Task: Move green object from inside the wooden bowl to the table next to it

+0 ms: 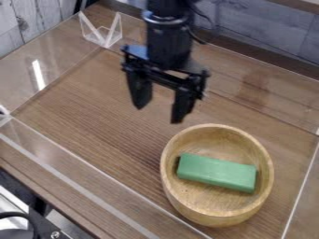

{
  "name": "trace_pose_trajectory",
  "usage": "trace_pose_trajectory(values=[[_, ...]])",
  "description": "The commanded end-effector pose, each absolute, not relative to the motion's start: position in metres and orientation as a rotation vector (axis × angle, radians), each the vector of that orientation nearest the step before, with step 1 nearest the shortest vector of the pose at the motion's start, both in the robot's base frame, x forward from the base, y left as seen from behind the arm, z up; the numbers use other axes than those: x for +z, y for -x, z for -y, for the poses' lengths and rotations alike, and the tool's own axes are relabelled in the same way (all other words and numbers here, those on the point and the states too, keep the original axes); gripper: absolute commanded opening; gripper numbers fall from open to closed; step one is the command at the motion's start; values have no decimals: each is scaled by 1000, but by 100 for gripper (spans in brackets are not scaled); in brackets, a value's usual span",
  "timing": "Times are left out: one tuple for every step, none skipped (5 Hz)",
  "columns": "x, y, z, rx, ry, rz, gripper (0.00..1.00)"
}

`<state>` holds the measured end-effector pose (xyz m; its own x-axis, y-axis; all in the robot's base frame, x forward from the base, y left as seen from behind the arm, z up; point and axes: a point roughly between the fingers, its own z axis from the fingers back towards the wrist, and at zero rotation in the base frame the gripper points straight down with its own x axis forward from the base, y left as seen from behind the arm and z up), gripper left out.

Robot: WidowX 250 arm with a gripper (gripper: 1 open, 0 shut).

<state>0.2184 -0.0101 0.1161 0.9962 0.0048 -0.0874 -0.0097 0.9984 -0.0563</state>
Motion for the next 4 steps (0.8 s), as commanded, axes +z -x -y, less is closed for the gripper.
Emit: trace_pose_trajectory(values=[[127, -204, -5, -39, 82, -13, 100], [126, -200, -2, -84, 105, 2, 100], [120, -207, -9, -76, 97, 7, 100], [114, -211, -15, -68, 90, 5, 100]])
